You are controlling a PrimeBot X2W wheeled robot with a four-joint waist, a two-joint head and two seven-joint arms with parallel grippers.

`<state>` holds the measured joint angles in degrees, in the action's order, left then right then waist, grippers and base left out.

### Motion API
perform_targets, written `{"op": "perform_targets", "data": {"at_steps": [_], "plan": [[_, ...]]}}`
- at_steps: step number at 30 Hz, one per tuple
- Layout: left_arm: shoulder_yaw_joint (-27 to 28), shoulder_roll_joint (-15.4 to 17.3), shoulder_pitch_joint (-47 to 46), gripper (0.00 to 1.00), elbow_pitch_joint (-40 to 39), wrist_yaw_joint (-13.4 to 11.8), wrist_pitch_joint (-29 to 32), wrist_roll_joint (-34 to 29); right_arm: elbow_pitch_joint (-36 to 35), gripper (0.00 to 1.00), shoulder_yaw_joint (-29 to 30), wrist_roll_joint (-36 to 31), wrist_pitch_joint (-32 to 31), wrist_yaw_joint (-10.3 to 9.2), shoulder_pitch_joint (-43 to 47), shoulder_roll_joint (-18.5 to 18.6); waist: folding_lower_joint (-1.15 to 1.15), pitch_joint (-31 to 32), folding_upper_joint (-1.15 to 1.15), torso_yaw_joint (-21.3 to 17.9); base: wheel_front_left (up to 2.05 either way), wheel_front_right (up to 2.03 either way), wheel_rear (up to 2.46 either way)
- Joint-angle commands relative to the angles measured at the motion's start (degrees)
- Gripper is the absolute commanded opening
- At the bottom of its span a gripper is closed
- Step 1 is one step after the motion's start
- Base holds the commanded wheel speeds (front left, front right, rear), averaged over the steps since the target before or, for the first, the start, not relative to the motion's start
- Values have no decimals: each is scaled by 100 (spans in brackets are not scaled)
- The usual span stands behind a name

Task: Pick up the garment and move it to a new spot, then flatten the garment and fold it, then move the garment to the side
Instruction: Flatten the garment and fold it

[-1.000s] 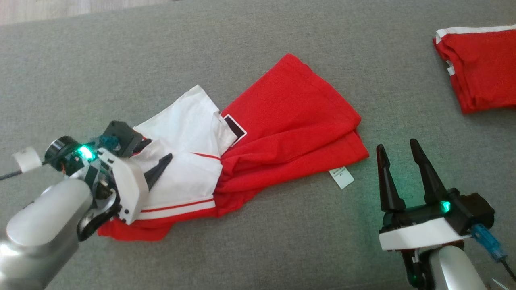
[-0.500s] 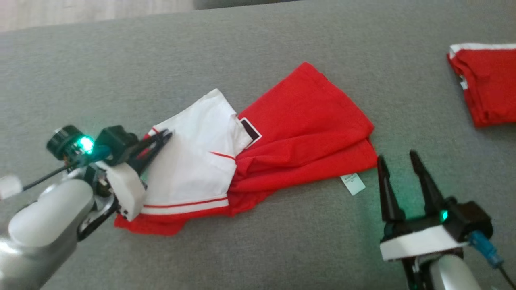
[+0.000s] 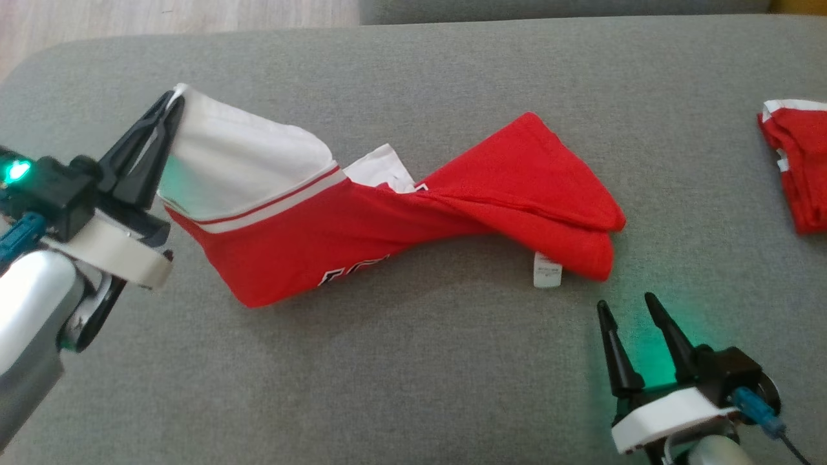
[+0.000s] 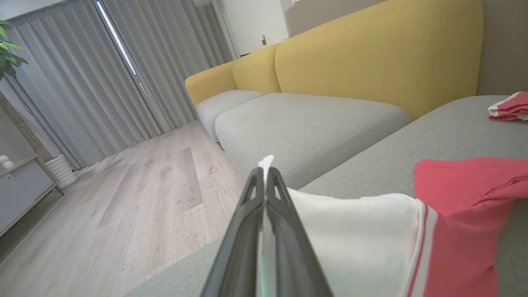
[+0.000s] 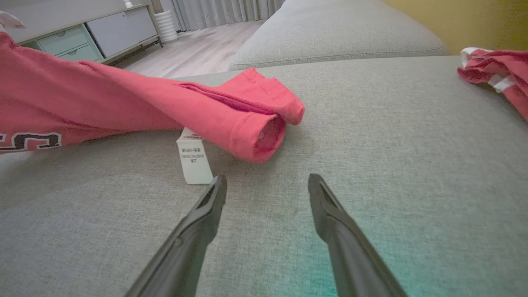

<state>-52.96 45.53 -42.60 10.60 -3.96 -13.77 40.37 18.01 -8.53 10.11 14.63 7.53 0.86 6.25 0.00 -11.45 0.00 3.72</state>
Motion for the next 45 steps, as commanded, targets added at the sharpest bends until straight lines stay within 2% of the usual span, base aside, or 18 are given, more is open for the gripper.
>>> {"op": "perform_targets", "data": {"at_steps": [1,10,18,20,21,22,23,24,29,35,41,45], "plan": [[386,339,-96,0,-137,-58,-60,42,-125,100,-175,39,37,-4,-131,81,0,9,0,18,0,0,0],[419,393,9,0,-416,-141,-76,40,45,100,-538,232,37,-4,-353,256,0,-3,0,176,0,0,0],[372,361,-39,0,-491,-131,-28,28,351,100,-715,355,37,-4,-697,263,0,-45,0,192,0,0,0],[370,344,-65,0,-506,-128,-28,24,523,71,-799,401,37,-4,-816,267,0,-67,0,182,0,0,0],[376,332,-77,0,-518,-130,-31,26,596,52,-836,411,37,-4,-885,259,0,-80,0,174,0,0,0],[383,324,-84,0,-526,-136,-33,30,672,31,-880,425,37,-4,-956,246,0,-90,0,161,0,0,0],[390,319,-85,0,-528,-146,-36,32,744,3,-928,444,37,-4,-1036,237,0,-95,0,141,0,0,0],[398,315,-77,0,-525,-154,-40,39,791,0,-974,457,37,-4,-1119,231,0,-91,0,118,0,0,0],[460,311,6,0,-526,-181,-69,69,621,0,-950,468,37,-4,-1304,214,0,-14,0,27,0,0,0],[742,436,278,0,-807,-261,-115,-11,-143,0,-556,307,37,-4,-1036,383,0,279,0,-153,0,0,0],[1325,648,608,0,-1645,-414,-121,-233,-1237,0,314,234,37,-4,-534,571,0,516,0,-276,0,0,0],[1618,708,774,0,-2214,-394,-121,-320,-1966,0,874,220,37,-4,-304,743,0,566,0,-283,0,0,0]]}}
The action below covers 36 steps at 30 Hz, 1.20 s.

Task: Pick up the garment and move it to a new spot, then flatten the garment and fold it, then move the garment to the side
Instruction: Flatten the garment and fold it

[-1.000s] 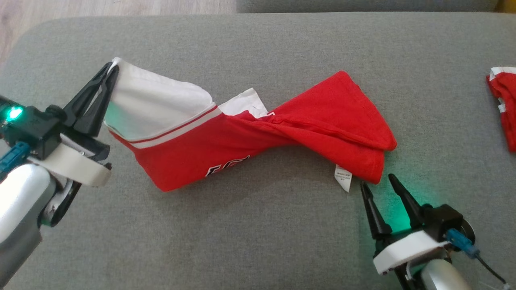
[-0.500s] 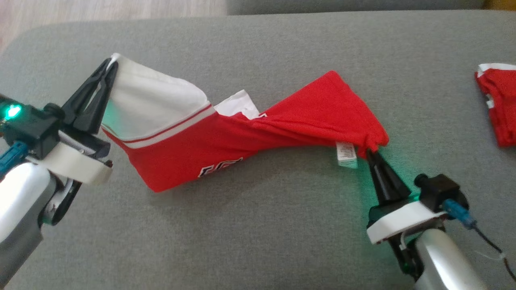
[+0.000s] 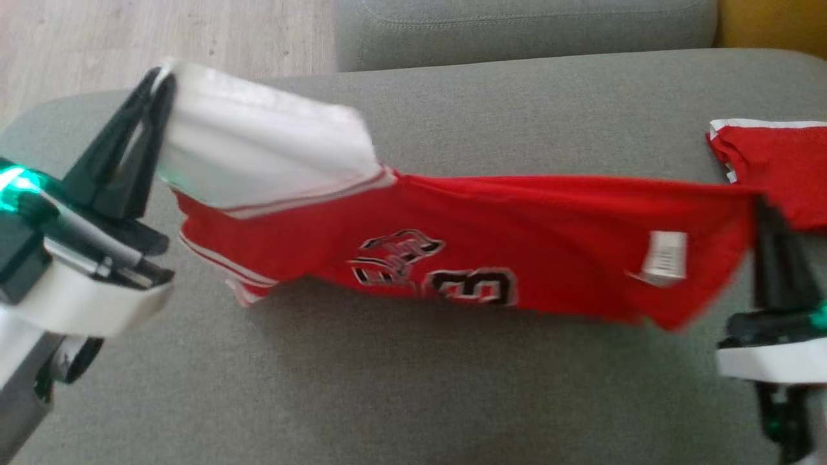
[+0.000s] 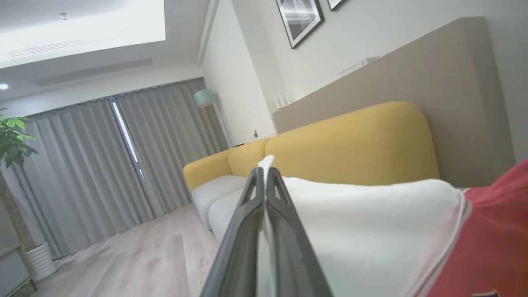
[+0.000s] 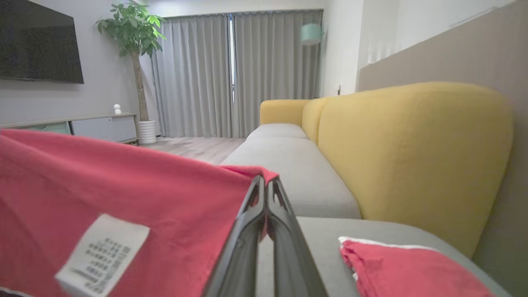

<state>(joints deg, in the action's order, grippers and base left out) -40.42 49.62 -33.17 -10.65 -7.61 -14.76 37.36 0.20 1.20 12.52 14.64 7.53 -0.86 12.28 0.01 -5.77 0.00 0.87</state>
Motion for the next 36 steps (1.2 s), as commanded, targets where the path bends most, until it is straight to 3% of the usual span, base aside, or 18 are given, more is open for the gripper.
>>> {"op": "perform_targets", "data": {"at_steps": [1,6,10,11,13,17,19,26,36], "plan": [[384,293,-145,0,-195,17,-23,-26,-294,0,-9,-47,34,-4,-112,183,-1,-3,0,7,0,0,0],[197,106,-129,0,-341,283,4,4,-260,0,-24,-29,-742,-4,-561,162,-1,-147,0,56,0,0,0],[-96,-263,-294,0,-18,482,43,-96,948,0,-448,19,-1053,-4,-1396,230,-1,-311,0,155,0,0,0],[-162,-372,-341,0,94,520,44,-121,1313,5,-529,1,-1014,-4,-1581,231,-1,-339,0,188,0,0,0],[-271,-561,-433,0,342,587,42,-174,1980,100,-645,7,-907,-4,-1867,216,-1,-393,0,258,0,0,0],[-401,-816,-550,0,863,641,33,-269,2714,100,-927,356,-683,-4,-2048,204,-1,-451,0,355,0,0,0],[-411,-928,-560,0,1109,668,16,-286,2892,100,-1251,882,-778,-4,-1935,404,-1,-487,0,389,0,0,0],[-311,-1051,-507,0,1316,741,-14,-351,2712,100,-1748,1986,-1275,-4,-1859,1121,-1,-611,0,461,0,0,0],[-152,-1301,-539,0,1353,873,-22,-532,2490,100,-2381,2989,-1906,-4,-2221,1517,-1,-814,0,629,0,0,0]]}}
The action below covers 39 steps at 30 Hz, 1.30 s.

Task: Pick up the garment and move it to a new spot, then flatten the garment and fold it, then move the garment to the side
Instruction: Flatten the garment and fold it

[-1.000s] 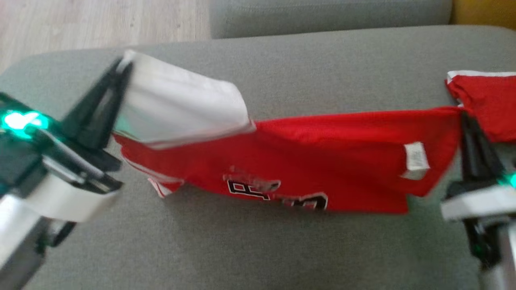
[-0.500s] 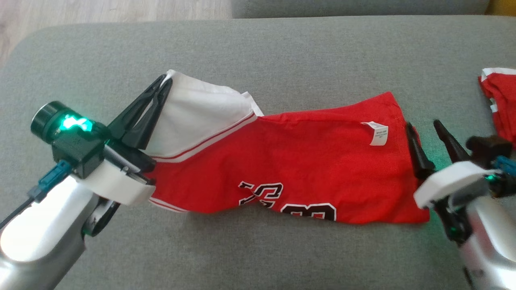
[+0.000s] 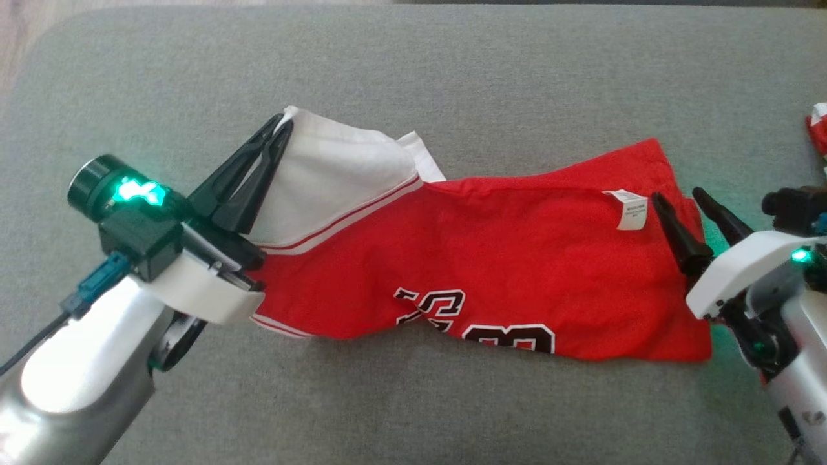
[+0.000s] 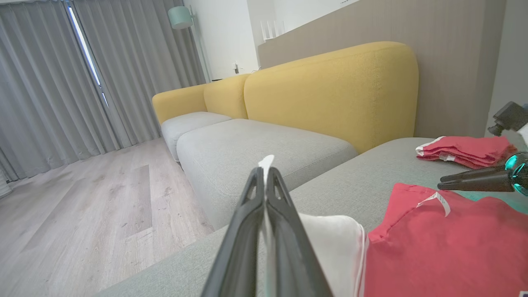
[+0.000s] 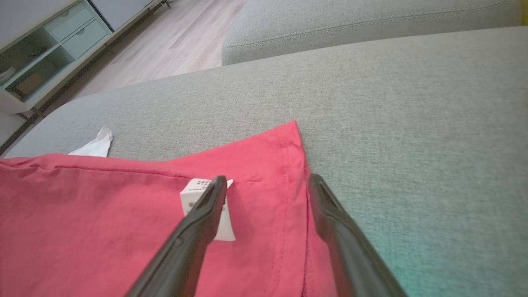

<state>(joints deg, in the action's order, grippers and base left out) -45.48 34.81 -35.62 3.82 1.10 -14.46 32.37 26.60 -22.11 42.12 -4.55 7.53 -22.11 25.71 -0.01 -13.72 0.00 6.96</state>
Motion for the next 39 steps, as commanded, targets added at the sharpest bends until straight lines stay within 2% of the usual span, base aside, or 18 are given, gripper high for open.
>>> {"op": "perform_targets", "data": {"at_steps": [1,5,15,16,17,18,19,20,21,30,36,39], "plan": [[375,148,-292,0,-87,19,-52,-53,-124,100,-93,78,6,-4,-121,200,1,-29,0,35,0,0,0],[479,46,-271,0,-59,69,-52,-132,81,100,-262,133,18,-4,-248,276,1,-72,0,88,0,0,0],[701,-48,-162,0,-11,211,-53,-274,670,100,-649,376,162,-4,-641,123,1,-132,0,161,0,0,0],[710,-61,-166,0,-6,225,-53,-287,721,95,-678,416,189,-4,-674,107,1,-141,0,173,0,0,0],[718,-75,-169,0,0,239,-53,-299,772,82,-710,446,218,-4,-708,96,1,-148,0,184,0,0,0],[725,-88,-172,0,9,251,-53,-311,819,53,-747,471,249,-4,-742,89,1,-155,0,195,0,0,0],[729,-99,-173,0,19,263,-53,-323,858,40,-788,492,284,-4,-775,90,1,-160,0,205,0,0,0],[734,-110,-172,0,28,274,-53,-335,885,40,-829,484,353,-4,-811,103,1,-164,0,212,0,0,0],[739,-122,-170,0,37,283,-53,-347,924,0,-854,480,430,-4,-844,109,1,-165,0,217,0,0,0],[1022,-128,-87,0,-43,299,-53,-519,876,0,-947,668,1064,-4,-1029,376,1,6,0,68,0,0,0],[1307,-102,-13,0,-205,328,-53,-605,376,0,-784,1052,1268,-4,-959,787,1,229,0,-93,0,0,0],[1499,-33,-40,0,-344,354,-53,-661,-176,0,-691,1343,1213,-4,-841,1154,1,435,0,-201,0,0,0]]}}
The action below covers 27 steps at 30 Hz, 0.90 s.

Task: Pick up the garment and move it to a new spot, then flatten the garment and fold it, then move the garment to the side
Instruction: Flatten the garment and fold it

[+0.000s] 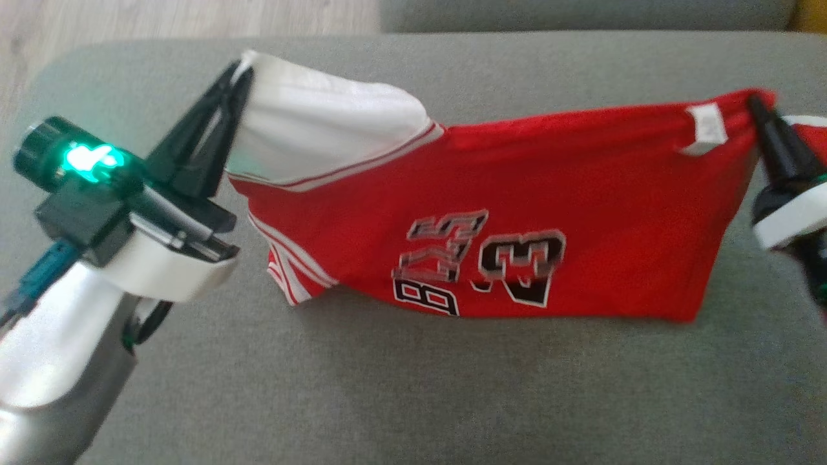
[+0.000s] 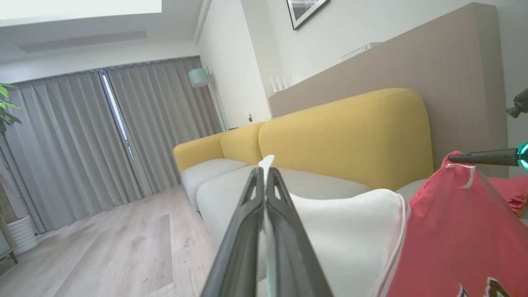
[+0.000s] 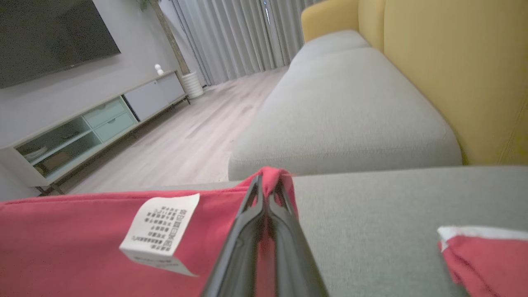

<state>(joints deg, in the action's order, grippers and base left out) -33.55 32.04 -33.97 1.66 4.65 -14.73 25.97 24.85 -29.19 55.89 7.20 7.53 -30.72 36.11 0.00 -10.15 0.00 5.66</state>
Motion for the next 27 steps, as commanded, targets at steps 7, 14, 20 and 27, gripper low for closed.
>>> {"op": "perform_targets", "data": {"at_steps": [7,14,20,27], "plan": [[842,469,-264,0,-555,54,-27,48,-1577,0,595,413,-166,-4,559,1086,0,641,0,-361,0,0,0],[1291,847,-559,0,-952,108,202,463,-2844,0,1548,443,-491,-4,838,1593,0,868,0,-723,0,0,0],[1347,886,-1331,0,-738,192,589,852,-2934,0,1816,18,-911,-4,149,1312,0,712,0,-843,0,0,0],[888,535,-2822,0,602,264,732,825,-2040,0,1248,-539,-1177,-4,-1577,512,0,-24,0,-756,0,0,0]]}}
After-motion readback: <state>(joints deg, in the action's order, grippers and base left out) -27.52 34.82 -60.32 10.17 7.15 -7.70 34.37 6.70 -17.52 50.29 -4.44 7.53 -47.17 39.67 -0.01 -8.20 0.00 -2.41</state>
